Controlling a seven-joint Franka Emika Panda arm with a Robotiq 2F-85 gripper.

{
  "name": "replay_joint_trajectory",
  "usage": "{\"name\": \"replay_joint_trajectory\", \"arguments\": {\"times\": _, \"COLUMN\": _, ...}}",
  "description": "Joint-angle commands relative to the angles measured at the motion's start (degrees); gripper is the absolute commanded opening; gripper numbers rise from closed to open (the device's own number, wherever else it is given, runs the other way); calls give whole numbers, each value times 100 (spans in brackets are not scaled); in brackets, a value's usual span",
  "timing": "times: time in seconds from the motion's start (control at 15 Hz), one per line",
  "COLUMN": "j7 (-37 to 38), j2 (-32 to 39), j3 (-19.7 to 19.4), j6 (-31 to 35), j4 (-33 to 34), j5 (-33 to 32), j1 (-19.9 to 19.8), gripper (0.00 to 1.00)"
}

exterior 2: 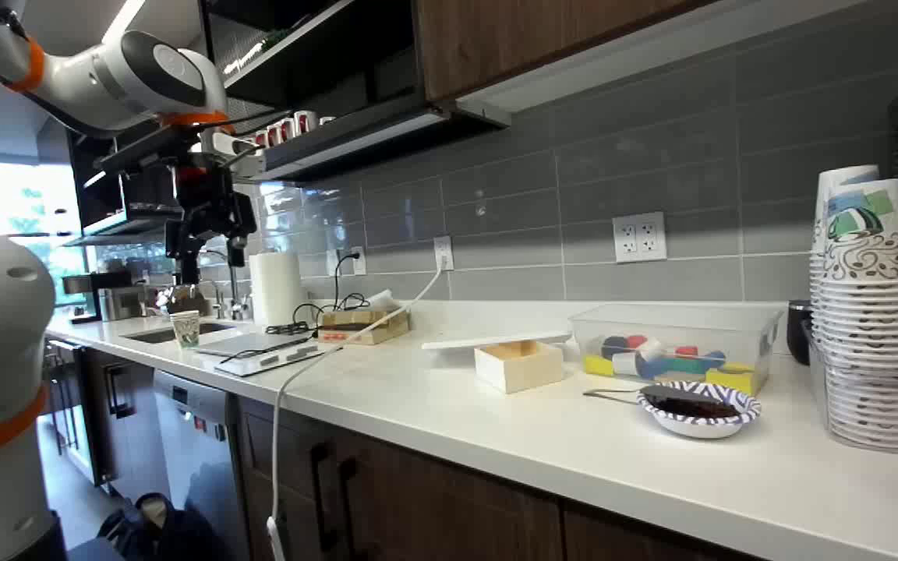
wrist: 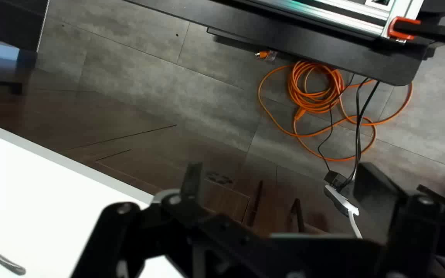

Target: Partially open the cupboard's left door, then close it

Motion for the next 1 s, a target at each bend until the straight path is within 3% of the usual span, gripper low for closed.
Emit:
{"name": "replay_joint_trajectory", "arguments": {"times": 0.0, "j7": 72, "j2": 32, "j3": -108, "j6": -6, "j4": 9, "j5": -60, "j1": 135, "gripper": 100}}
{"name": "replay_joint_trajectory", "arguments": {"times": 0.4, "j7": 7, "j2": 22, "j3": -176, "j6": -59, "j4": 40, "j5": -64, "j1": 115, "gripper": 100}}
{"name": "replay_joint_trajectory", "arguments": {"times": 0.67, "j7": -651, "j2": -337, "j3": -798, "j6": -627, "j4": 286, "j5": -246, "j1": 10, "gripper": 100}}
{"name": "replay_joint_trajectory", "arguments": {"times": 0.93, "j7": -1664, "j2": -701, "j3": -1555, "j6": -1627, "j4": 935, "j5": -1017, "j1": -158, "gripper": 100}}
